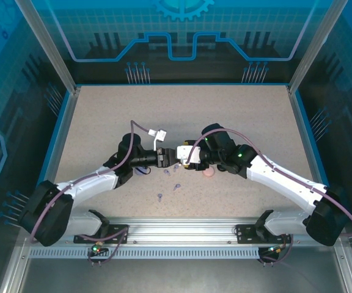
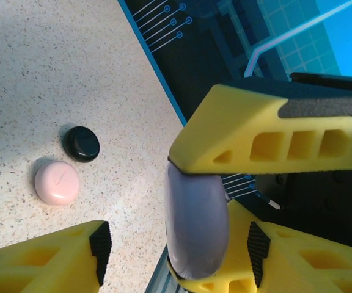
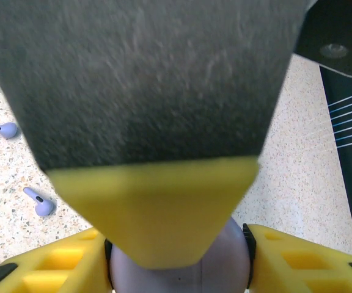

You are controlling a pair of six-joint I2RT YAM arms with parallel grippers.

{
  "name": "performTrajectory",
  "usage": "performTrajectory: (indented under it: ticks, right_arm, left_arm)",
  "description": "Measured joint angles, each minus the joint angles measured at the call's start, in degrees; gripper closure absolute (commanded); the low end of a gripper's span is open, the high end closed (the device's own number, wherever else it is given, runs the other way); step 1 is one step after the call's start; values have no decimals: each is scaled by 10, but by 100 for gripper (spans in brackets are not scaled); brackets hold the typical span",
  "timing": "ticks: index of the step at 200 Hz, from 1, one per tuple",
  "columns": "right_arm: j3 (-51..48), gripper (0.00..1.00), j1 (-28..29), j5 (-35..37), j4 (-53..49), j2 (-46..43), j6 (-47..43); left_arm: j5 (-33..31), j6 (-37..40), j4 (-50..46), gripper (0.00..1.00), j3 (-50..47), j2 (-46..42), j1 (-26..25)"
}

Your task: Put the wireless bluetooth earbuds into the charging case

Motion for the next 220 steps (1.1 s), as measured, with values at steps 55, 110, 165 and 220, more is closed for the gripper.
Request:
performTrajectory:
  ticks: [55,110,165,220]
  right_arm:
    - [0,49,2,12,-2,5,2]
    - [9,49,4,30,-11,15,18]
    - [28,29,3,35,-34,22,42]
    - [38,11,-44,-53,-88,-24,67]
  left_arm:
    - [5,-23,38,61,2,31,-5]
    - [5,-26,43,77,4,33,-6]
    - [4,-19,40,79,6,31,-6]
    - [-3,90,-22,86,9,-32,-6]
